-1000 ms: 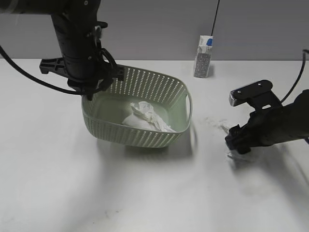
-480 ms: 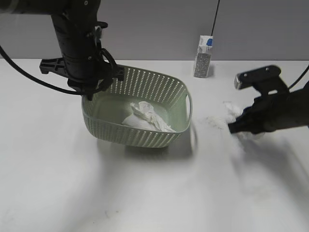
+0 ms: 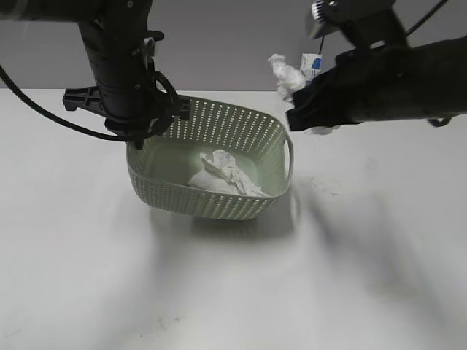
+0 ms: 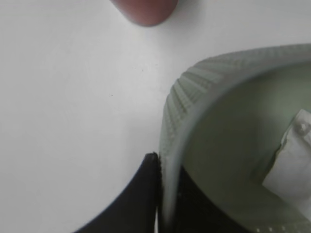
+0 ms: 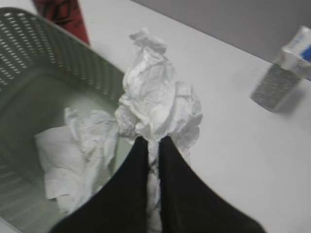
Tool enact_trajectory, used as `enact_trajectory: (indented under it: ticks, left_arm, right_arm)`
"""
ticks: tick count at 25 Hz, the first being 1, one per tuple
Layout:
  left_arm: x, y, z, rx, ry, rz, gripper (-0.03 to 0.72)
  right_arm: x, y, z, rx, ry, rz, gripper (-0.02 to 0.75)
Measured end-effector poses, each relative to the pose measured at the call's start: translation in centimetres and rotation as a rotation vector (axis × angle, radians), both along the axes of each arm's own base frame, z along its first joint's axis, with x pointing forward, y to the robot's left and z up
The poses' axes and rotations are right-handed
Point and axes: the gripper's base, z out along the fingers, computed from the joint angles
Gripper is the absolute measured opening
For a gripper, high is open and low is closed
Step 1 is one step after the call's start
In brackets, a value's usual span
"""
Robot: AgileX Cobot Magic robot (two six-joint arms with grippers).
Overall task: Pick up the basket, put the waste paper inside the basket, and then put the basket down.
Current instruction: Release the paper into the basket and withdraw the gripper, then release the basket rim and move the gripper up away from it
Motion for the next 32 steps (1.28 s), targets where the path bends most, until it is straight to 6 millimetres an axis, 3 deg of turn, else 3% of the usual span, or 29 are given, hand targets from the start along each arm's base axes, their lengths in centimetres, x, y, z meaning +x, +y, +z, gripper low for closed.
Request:
enact_trajectory:
  ticks: [3, 6, 8, 10, 11, 13, 15, 18, 21, 26, 29, 32]
  left_arm:
    - [0.0, 0.0, 0.0, -0.002, 0.002, 0.000, 0.007]
    - [-0.1, -0.2, 0.0, -0.019, 0.014, -0.005, 0.007]
    - [-0.2, -0.3, 0.0, -0.028, 0.021, -0.005, 0.007]
    - [-0.2, -0.3, 0.0, -0.032, 0.024, -0.005, 0.007]
    - [-0.2, -0.3, 0.0, -0.032, 0.024, -0.005, 0.007]
    - [-0.2, -0.3, 0.0, -0.032, 0.024, -0.007, 0.007]
    - [-0.2, -0.3, 0.0, -0.031, 0.024, -0.008, 0.007]
    - [-0.2, -0.3, 0.0, -0.037, 0.021, -0.009, 0.007]
    - [-0.1, -0.7, 0.0, -0.074, 0.014, -0.018, 0.007]
    - [0.3, -2.1, -0.4, -0.211, -0.008, -0.034, 0.007]
    - [0.9, -2.9, -2.3, -0.253, -0.004, -0.015, 0.007]
    - [1.7, -3.3, -4.8, -0.254, 0.035, 0.009, 0.007]
  right_arm:
    - [-0.4, 2.5, -1.7, -0.016, -0.009, 0.057, 0.010]
    - [0.0, 3.5, -4.5, -0.052, 0.024, 0.067, 0.040]
    - [0.2, 3.7, -5.9, -0.075, 0.054, 0.067, 0.162]
    - [0.3, 3.8, -6.7, -0.089, 0.070, 0.069, 0.347]
    - [0.3, 3.8, -6.7, -0.095, 0.068, 0.075, 0.447]
    - [0.2, 3.8, -6.4, -0.099, 0.055, 0.086, 0.573]
    - [0.1, 3.7, -5.5, -0.089, 0.041, 0.090, 0.618]
    - [-0.4, 3.1, -3.0, -0.058, 0.015, 0.089, 0.609]
    - [0.0, 1.1, -0.4, -0.011, 0.014, 0.033, 0.575]
    - [3.7, -6.0, 2.6, 0.038, 0.133, -0.187, 0.561]
    - [5.1, -9.4, 4.7, 0.048, 0.193, -0.263, 0.560]
    - [5.6, -10.8, 6.1, 0.056, 0.204, -0.289, 0.560]
